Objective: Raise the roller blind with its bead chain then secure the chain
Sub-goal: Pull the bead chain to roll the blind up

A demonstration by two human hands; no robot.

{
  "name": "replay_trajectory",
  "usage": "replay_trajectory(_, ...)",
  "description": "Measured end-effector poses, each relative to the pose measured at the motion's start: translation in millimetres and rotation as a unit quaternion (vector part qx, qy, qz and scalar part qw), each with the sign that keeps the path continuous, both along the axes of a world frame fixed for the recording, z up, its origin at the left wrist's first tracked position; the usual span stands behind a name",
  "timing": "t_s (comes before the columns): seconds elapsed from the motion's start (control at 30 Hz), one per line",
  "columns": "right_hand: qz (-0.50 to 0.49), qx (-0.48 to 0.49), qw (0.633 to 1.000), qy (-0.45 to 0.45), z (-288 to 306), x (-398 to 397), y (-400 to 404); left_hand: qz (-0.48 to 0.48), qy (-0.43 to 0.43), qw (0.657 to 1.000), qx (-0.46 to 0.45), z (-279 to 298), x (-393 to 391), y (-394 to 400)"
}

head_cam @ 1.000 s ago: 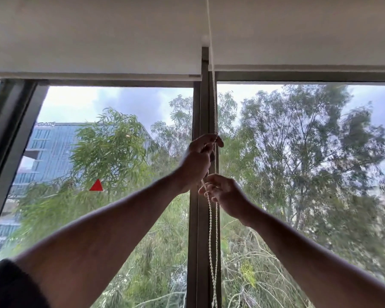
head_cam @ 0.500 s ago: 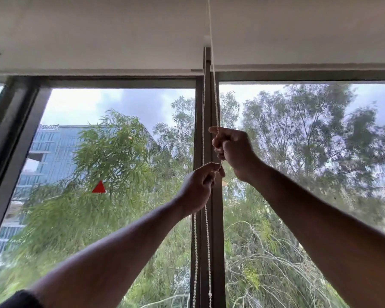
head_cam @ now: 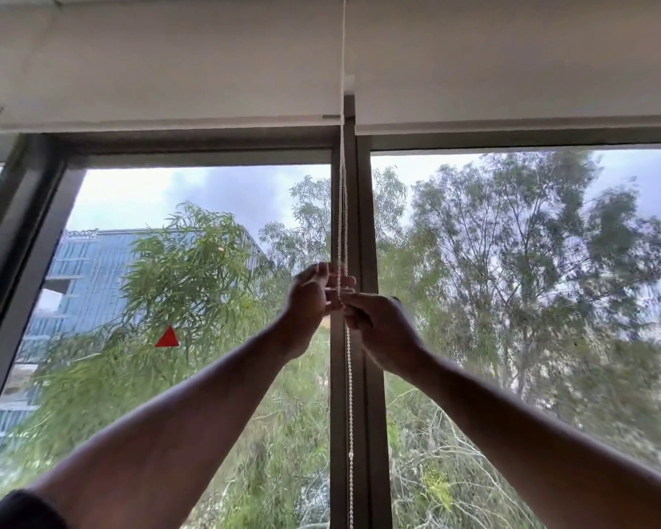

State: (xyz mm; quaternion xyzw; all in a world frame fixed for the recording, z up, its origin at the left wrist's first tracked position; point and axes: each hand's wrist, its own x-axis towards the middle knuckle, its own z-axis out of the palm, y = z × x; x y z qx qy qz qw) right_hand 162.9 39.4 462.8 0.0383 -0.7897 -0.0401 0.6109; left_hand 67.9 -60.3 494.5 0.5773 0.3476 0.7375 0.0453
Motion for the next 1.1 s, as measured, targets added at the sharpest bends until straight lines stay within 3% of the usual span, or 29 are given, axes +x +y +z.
replay_trajectory(0.23,0.002,0.019,1.0,0.003,-21,-6,11,-0.026,-0.019,0.999,0.0,4,16,-1)
replay_trajectory(0.43,0.076,-0.119,0.988,-0.062,-59,-21,25,0.01,-0.044,0.999,-0.005,-11,12,12)
replay_trajectory(0.67,0.11,-0.246,0.958,-0.092,-136,-34,33,-0.014,-0.045,0.997,-0.053,-76,-1,19)
replay_trajectory(1.1,0.149,-0.394,0.901,-0.103,-262,-57,5,-0.029,-0.088,0.987,-0.131,-203,-45,7)
